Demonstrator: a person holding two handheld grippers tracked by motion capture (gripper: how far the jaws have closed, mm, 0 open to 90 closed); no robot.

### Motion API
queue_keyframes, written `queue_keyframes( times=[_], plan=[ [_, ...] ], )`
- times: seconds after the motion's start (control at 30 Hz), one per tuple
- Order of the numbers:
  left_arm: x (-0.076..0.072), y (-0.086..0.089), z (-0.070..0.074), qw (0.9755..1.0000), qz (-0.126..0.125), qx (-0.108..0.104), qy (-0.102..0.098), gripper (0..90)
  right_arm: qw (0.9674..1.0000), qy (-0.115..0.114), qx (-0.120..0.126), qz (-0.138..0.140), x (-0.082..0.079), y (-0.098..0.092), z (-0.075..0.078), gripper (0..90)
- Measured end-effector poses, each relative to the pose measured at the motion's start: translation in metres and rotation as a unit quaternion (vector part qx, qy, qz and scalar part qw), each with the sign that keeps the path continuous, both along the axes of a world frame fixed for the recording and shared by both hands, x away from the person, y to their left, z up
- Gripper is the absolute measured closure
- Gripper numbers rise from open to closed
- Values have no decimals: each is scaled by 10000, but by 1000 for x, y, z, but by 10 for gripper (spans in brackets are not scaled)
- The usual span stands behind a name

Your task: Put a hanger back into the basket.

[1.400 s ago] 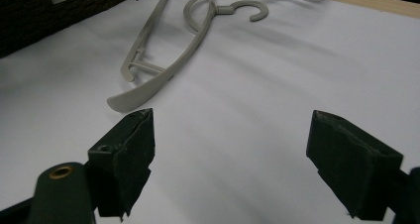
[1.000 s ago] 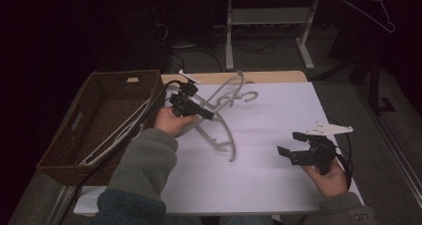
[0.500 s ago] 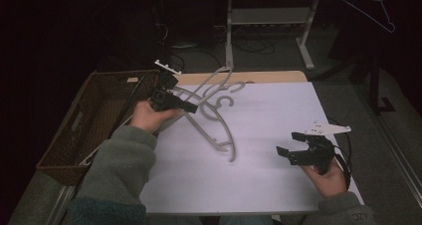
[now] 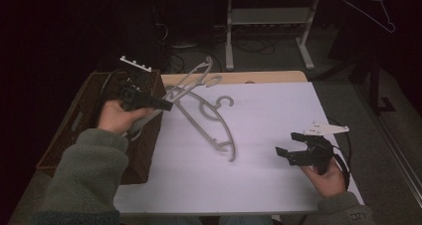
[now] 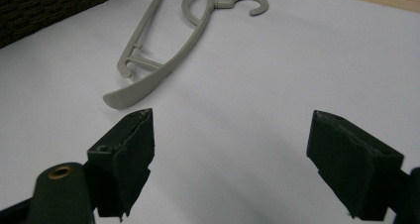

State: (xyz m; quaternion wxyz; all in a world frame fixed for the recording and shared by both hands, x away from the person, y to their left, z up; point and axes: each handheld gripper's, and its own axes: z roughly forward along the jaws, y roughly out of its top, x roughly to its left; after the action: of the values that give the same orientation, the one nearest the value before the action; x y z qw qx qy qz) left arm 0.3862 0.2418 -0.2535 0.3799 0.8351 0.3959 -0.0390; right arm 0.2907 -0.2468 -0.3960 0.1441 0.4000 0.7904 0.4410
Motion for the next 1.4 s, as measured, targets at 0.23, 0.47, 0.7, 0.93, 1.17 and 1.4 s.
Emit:
queue_keyframes(
  times=[0.23, 0.47, 0.7, 0.93, 1.17, 1.4],
  plan=[
    [-12, 36, 7, 9998, 168, -96, -63, 825, 10000, 66, -10, -27, 0, 1, -1, 177],
    [-24, 78, 9, 9989, 406, -204, -133, 825, 9999, 91, -50, -41, 0, 2, -3, 177],
    [-35, 115, 6, 9976, 597, -315, -155, 825, 9999, 96, -112, -12, 1, 4, -5, 176],
    [-45, 145, 3, 9970, 690, -318, -151, 825, 9998, 135, -121, -43, 2, 3, -6, 176],
    [-56, 167, 0, 9967, 688, -406, -155, 825, 9998, 154, -145, -45, 2, 4, -7, 176],
    [-65, 180, -1, 9971, 611, -426, -169, 825, 9996, 222, -153, -80, 2, 6, -7, 175]
  ],
)
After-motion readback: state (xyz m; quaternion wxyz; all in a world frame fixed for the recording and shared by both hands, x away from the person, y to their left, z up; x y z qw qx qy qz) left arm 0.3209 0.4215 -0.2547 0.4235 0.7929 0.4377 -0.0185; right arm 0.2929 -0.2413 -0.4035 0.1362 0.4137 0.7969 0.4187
